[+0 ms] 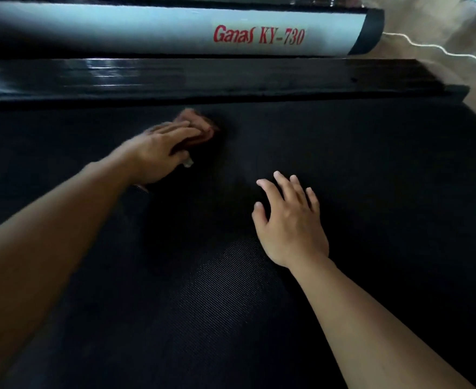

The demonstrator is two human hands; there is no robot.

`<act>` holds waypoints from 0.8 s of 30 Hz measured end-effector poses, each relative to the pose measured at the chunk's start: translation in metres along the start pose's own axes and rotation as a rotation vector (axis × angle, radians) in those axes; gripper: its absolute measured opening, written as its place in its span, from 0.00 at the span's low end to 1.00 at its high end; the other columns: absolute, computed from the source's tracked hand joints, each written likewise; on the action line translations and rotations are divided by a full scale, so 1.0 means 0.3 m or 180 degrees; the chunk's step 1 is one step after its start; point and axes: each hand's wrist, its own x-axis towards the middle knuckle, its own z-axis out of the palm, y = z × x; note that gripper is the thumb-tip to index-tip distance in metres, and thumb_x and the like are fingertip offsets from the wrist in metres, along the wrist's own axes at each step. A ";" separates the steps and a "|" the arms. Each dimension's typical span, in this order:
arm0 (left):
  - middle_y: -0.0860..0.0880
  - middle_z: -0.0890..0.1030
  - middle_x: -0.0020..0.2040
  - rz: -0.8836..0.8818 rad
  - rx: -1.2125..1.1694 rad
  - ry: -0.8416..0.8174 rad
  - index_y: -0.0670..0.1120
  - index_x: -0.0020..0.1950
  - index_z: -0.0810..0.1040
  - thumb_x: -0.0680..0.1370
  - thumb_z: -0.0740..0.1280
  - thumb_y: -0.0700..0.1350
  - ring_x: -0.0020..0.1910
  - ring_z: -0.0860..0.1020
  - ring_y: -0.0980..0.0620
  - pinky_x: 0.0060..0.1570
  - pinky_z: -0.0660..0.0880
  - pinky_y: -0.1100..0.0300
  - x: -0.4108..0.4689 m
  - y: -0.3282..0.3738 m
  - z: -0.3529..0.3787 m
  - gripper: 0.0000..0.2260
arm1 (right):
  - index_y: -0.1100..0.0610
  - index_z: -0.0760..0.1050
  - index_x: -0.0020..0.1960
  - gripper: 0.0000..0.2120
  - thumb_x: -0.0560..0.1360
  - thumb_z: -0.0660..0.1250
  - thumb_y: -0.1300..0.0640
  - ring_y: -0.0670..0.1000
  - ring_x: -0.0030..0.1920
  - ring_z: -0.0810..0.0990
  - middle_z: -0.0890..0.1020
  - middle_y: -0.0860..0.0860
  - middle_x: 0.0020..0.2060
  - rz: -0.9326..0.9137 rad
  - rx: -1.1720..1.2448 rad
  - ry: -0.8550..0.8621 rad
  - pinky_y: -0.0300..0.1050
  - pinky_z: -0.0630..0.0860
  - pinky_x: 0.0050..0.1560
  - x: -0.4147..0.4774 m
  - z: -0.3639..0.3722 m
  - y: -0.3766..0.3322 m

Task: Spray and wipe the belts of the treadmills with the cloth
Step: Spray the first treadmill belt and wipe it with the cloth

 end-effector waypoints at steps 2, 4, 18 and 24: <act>0.48 0.59 0.81 -0.0417 -0.0030 -0.0046 0.66 0.76 0.61 0.77 0.66 0.53 0.80 0.58 0.41 0.78 0.55 0.44 -0.017 -0.087 -0.035 0.29 | 0.44 0.58 0.77 0.24 0.82 0.51 0.43 0.53 0.80 0.48 0.56 0.49 0.80 -0.0004 -0.0003 0.0045 0.57 0.44 0.79 -0.001 0.003 -0.001; 0.53 0.62 0.78 -0.0523 -0.0150 -0.0107 0.68 0.73 0.61 0.73 0.65 0.56 0.77 0.62 0.39 0.75 0.60 0.41 0.008 -0.087 -0.062 0.29 | 0.44 0.58 0.77 0.24 0.82 0.51 0.44 0.53 0.80 0.48 0.56 0.50 0.80 -0.0011 -0.0002 0.0051 0.57 0.45 0.79 0.000 0.004 -0.002; 0.48 0.53 0.82 -0.0044 0.0100 -0.0253 0.61 0.80 0.56 0.78 0.64 0.51 0.81 0.52 0.49 0.78 0.51 0.53 0.199 0.264 0.012 0.32 | 0.44 0.57 0.77 0.24 0.81 0.51 0.43 0.52 0.80 0.47 0.55 0.49 0.80 -0.0029 -0.0009 0.0015 0.56 0.43 0.79 0.000 0.000 0.004; 0.50 0.53 0.82 0.0016 -0.0074 -0.0241 0.62 0.80 0.57 0.78 0.65 0.47 0.81 0.51 0.52 0.76 0.47 0.61 -0.114 0.313 -0.005 0.32 | 0.44 0.59 0.76 0.23 0.81 0.52 0.44 0.53 0.80 0.48 0.56 0.49 0.80 -0.0008 0.0086 0.0005 0.58 0.44 0.79 -0.002 -0.003 0.002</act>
